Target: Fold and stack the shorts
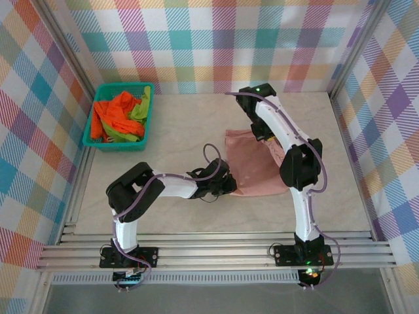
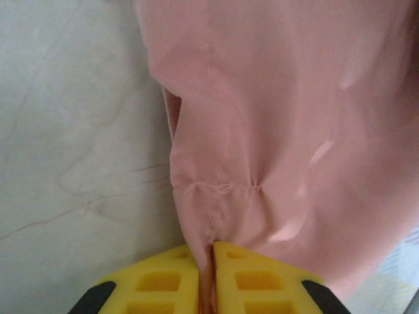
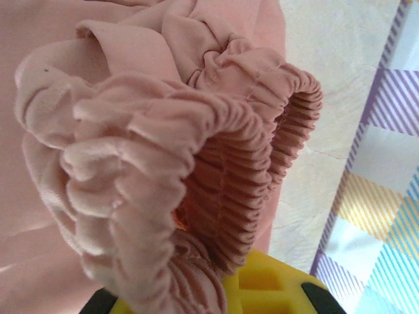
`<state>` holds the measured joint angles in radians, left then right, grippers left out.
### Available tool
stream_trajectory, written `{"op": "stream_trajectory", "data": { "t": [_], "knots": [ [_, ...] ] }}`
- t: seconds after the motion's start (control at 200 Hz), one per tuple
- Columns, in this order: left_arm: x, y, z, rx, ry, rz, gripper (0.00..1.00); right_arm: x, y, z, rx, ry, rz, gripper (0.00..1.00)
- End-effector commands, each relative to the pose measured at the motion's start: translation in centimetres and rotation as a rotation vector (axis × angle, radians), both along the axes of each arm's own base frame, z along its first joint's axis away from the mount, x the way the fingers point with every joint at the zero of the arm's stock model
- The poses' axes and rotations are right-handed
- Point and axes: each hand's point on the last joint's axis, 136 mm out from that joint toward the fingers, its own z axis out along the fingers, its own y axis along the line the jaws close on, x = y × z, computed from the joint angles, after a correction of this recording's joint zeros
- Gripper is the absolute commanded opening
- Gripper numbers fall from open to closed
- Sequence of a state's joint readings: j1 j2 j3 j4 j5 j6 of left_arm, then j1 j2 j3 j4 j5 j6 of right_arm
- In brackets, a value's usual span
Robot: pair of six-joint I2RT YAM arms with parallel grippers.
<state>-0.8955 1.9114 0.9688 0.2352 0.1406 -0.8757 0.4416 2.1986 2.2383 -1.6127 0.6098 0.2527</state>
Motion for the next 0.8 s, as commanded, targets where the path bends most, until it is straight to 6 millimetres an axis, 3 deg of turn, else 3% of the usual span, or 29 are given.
{"op": "stream_trajectory", "data": {
  "t": [0.0,0.605,0.725,0.795],
  "knots": [
    [-1.2,-0.4,-2.1,0.025,0.046,-0.012,0.11,-1.2,1.7,-0.2,0.069,0.039,-0.043,0.01],
    [-1.6,-0.9,-3.2,0.045,0.058,-0.025,0.1,-2.6,10.1,-4.4,0.326,0.121,-0.127,0.08],
    [-1.6,-0.8,-2.9,0.04,0.051,-0.019,0.14,-2.8,12.2,-5.9,0.427,0.166,-0.141,0.16],
    [-1.4,-0.5,-2.3,0.033,0.037,-0.004,0.23,-2.7,14.3,-6.1,0.545,0.188,-0.144,0.26]
  ]
}}
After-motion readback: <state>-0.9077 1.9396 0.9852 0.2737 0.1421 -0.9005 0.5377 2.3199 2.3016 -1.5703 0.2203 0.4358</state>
